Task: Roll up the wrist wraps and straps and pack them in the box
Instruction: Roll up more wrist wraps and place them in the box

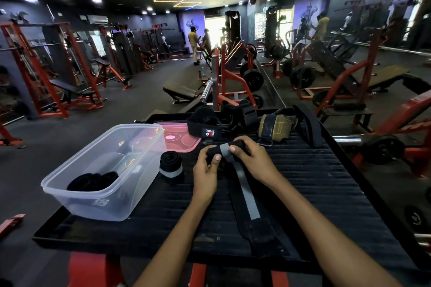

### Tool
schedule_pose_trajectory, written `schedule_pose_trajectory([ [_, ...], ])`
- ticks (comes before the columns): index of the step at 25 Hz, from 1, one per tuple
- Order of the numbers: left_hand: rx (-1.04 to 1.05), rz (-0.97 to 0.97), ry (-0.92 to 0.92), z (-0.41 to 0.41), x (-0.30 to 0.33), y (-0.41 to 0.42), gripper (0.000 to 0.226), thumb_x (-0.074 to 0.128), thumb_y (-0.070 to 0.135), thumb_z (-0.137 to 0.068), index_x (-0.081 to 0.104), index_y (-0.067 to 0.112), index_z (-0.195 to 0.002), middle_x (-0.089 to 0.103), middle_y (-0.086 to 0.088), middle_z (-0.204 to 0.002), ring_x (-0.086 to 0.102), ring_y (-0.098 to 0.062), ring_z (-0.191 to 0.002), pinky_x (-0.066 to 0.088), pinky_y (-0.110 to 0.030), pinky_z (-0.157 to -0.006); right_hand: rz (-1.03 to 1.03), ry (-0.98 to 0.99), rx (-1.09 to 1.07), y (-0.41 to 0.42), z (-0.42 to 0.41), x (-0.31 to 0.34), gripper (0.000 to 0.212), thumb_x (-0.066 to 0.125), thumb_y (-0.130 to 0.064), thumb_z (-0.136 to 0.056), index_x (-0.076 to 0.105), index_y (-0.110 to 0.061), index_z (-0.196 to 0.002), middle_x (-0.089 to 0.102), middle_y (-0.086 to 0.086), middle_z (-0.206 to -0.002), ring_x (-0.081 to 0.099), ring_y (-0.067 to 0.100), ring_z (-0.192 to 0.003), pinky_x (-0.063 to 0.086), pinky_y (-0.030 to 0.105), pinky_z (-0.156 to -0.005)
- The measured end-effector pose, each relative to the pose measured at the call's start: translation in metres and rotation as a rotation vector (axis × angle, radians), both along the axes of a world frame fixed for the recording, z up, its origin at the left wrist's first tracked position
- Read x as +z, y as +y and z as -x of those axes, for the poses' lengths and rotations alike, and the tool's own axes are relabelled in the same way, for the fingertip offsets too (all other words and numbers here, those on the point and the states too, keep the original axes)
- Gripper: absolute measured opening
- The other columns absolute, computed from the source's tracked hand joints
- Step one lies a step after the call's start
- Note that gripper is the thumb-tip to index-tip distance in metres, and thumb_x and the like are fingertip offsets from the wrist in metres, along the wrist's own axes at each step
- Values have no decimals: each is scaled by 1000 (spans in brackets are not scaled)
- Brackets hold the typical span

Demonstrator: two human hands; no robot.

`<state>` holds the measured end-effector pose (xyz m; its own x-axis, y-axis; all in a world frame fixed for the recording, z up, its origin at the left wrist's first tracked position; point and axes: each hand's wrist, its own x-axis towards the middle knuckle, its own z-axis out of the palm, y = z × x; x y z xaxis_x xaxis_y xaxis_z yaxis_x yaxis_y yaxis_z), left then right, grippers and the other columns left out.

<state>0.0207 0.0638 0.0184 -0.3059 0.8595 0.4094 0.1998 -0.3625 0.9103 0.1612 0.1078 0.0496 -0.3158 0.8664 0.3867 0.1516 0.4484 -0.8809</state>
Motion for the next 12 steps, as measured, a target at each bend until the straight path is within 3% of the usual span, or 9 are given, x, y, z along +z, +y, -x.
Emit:
schedule_pose_trajectory([
  [4,-45,39,-9,-1,-1,-1,27,48,38,-91,56,19,-108,64,8,-102,59,4,-93,46,-14,-85,-45,45,18,3,-1,-2,9,60,-16,-90,56,-19,-97,59,-10,-85,57,7,-84,45,24,-79],
  [7,-12,34,-16,0,0,1,13,49,22,-96,57,16,-105,65,2,-98,59,3,-86,46,-16,-83,-65,39,56,2,-1,-3,14,60,-18,-90,55,-24,-101,61,-13,-91,59,4,-89,45,19,-82],
  [9,1,38,-25,1,0,2,16,49,17,-96,57,15,-110,65,6,-98,60,5,-87,47,-16,-83,-60,19,55,0,-1,-4,15,60,-21,-91,55,-27,-104,63,-12,-93,59,1,-89,44,11,-79],
  [12,-5,46,0,-1,3,8,22,51,13,-95,56,8,-116,64,6,-98,59,10,-81,47,-12,-78,-54,17,-11,4,-3,-6,18,58,-16,-91,56,-20,-109,63,-6,-94,60,7,-89,44,10,-76],
])
